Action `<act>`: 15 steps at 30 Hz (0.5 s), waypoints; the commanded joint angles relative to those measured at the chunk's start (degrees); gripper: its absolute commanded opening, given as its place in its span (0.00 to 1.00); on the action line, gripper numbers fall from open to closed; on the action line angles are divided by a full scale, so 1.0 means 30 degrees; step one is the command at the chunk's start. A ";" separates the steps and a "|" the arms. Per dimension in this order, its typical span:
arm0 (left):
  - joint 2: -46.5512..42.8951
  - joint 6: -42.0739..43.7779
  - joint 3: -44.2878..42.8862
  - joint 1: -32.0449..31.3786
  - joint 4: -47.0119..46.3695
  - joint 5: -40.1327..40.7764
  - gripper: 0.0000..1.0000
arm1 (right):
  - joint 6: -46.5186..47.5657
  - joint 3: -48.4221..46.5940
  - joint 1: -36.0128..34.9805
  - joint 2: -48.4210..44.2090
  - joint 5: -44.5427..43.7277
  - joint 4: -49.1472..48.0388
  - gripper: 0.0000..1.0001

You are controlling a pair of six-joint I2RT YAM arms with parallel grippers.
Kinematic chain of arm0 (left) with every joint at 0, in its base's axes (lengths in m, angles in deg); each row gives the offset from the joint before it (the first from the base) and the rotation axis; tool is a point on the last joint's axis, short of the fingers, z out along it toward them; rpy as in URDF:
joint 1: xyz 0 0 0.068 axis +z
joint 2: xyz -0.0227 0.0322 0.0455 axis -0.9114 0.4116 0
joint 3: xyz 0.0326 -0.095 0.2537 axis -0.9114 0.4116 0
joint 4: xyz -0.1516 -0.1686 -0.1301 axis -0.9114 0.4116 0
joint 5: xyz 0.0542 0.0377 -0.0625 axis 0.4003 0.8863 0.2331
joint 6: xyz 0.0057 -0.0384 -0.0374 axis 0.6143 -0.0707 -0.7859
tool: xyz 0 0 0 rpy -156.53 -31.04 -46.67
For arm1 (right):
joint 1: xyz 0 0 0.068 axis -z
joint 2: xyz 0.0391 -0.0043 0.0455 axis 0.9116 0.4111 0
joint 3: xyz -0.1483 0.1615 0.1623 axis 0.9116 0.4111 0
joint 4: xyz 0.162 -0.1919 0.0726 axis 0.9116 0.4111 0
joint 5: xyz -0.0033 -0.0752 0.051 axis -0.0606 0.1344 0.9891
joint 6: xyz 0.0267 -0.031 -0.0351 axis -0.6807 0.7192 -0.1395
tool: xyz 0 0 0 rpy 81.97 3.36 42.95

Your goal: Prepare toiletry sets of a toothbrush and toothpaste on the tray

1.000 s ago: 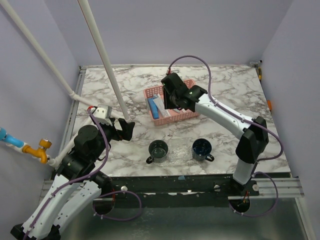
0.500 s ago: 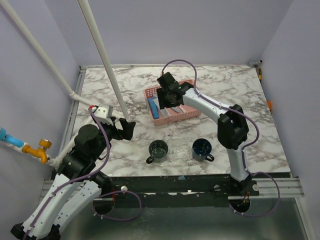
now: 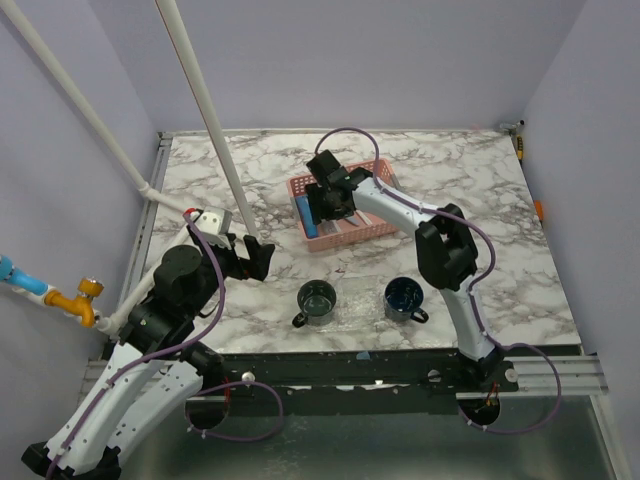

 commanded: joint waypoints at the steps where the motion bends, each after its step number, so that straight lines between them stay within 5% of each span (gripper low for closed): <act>1: 0.0064 0.0258 0.0167 0.0057 -0.0386 -0.0586 0.99 | 0.0311 -0.0896 0.0197 0.1045 0.0490 0.0049 0.64; 7: 0.0043 0.0273 0.0163 0.0072 -0.0380 -0.0557 0.99 | 0.0258 -0.0830 0.0298 0.1518 0.0517 0.0084 0.58; 15: 0.0104 0.0287 0.0163 0.0062 -0.0349 -0.0612 0.99 | 0.0229 -0.0525 0.0320 0.1280 0.0722 -0.0139 0.28</act>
